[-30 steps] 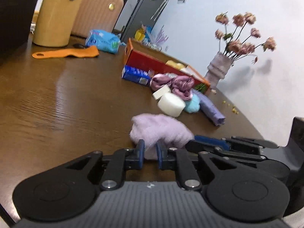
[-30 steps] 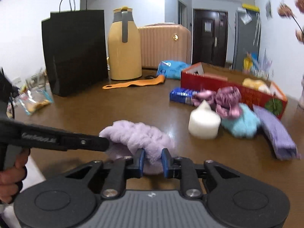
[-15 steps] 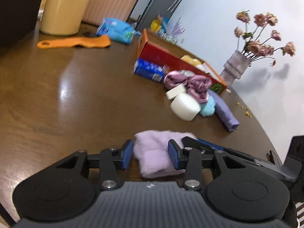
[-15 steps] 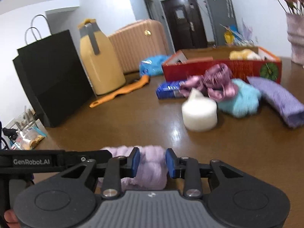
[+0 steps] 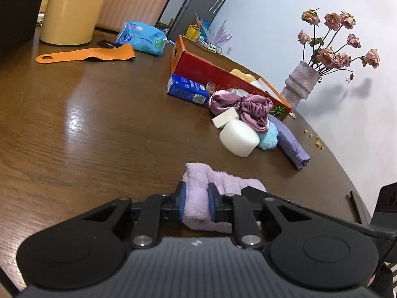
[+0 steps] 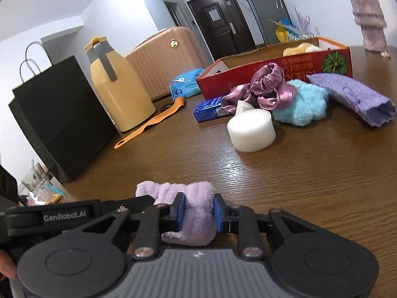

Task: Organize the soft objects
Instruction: 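Carry the headband into the cardboard box and open the right gripper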

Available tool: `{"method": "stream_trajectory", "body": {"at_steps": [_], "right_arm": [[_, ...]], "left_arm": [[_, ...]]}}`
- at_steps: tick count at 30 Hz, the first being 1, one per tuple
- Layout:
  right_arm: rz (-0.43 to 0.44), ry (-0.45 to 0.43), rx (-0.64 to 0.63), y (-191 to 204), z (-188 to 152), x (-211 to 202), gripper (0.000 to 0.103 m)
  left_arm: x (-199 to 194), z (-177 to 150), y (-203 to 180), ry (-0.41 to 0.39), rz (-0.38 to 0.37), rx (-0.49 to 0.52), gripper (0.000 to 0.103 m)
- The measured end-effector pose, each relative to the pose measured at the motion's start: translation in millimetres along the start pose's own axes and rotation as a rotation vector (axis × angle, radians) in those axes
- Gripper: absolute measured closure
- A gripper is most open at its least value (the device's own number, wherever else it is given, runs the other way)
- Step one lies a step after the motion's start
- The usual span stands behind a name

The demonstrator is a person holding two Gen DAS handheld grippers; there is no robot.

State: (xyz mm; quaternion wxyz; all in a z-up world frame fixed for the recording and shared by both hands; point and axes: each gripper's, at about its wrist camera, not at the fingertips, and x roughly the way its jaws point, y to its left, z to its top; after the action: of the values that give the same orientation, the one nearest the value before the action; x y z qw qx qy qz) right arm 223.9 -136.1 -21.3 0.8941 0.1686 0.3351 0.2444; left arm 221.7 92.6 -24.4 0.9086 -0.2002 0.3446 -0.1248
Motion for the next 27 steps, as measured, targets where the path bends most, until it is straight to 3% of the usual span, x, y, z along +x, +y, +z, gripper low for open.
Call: {"method": "stream_trajectory", "body": {"at_steps": [3,6,10,13,16,19,23,27], "right_arm": [[0.014,-0.044,-0.013,1,18,-12,0.083],[0.031,-0.114,-0.043,-2,57,-22,0.083],[0.015,-0.190,-0.102,-16,137,-12,0.083],[0.012,-0.171,-0.073,-38,205,21,0.083],[-0.007,-0.100,-0.028,-62,259,74,0.083],[-0.031,-0.003,0.042,-85,291,138,0.083],[-0.073,0.103,0.141,-115,300,214,0.083],[-0.124,0.143,0.150,-124,292,253,0.083]], "left_arm": [[-2,18,-11,-0.026,-0.036,0.027,0.086],[3,55,-29,-0.078,-0.086,0.095,0.086],[38,135,-59,-0.124,-0.141,0.181,0.086],[85,202,-70,-0.105,-0.135,0.203,0.086],[144,252,-66,-0.033,-0.077,0.185,0.086],[197,274,-61,0.004,0.031,0.222,0.086],[261,280,-50,0.082,0.168,0.296,0.084],[291,279,-39,0.106,0.217,0.336,0.082]]}}
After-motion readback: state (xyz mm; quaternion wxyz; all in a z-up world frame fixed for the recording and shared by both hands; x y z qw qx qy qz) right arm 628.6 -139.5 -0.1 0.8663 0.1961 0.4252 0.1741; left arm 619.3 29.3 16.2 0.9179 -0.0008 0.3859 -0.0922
